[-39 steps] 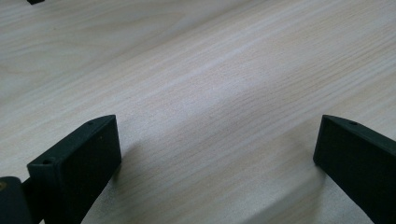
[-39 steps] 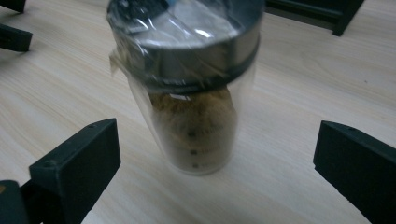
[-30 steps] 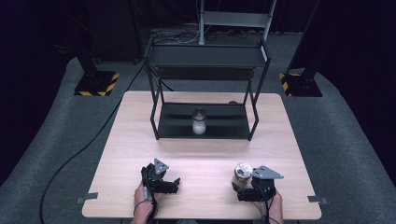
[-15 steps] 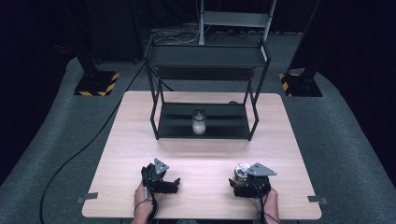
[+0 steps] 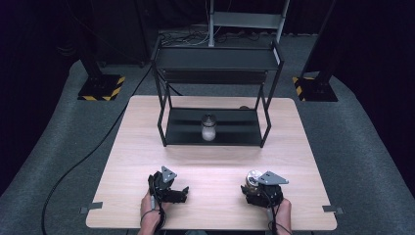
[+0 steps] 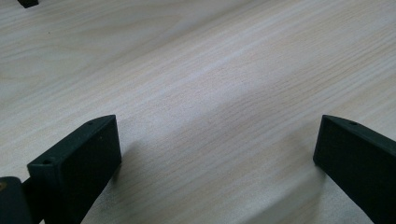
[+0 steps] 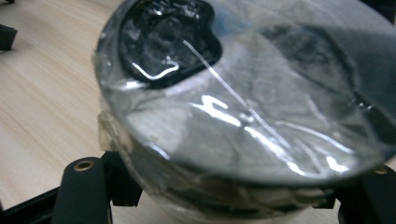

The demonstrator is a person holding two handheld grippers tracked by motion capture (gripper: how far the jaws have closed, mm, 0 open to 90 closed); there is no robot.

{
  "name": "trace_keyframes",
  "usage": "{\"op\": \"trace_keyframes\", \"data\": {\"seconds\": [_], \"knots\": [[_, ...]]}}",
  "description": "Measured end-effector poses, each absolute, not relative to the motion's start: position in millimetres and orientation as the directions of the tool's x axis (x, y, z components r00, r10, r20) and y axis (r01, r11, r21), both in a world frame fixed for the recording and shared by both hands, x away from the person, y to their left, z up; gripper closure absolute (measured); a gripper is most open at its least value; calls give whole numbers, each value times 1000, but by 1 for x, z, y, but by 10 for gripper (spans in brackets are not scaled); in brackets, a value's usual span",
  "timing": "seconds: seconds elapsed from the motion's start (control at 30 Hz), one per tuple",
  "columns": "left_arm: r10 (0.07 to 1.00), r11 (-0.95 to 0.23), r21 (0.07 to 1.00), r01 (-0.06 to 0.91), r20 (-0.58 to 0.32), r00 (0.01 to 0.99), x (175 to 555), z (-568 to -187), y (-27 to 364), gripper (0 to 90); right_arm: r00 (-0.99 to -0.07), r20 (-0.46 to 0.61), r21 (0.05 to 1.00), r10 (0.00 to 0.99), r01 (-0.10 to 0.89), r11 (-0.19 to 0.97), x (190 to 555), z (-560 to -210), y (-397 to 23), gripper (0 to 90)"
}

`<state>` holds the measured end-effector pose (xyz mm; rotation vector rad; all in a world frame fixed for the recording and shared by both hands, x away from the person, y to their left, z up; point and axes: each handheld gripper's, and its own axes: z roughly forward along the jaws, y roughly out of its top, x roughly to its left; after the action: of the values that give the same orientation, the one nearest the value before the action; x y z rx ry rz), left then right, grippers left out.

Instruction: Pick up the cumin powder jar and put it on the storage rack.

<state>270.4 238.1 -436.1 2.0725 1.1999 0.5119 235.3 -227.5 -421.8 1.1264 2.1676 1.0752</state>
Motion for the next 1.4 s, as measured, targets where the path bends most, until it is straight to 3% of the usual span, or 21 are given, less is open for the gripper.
{"op": "trace_keyframes", "data": {"seconds": [0.47,1.4], "knots": [[870,-340,723,602,0,493,271,-436,237,3,-548,-29,842,836,437,316,237,-408,-233,304],[872,-337,722,604,-3,490,272,-436,236,4,-565,-43,829,824,440,346,274,-391,-226,304]]}}
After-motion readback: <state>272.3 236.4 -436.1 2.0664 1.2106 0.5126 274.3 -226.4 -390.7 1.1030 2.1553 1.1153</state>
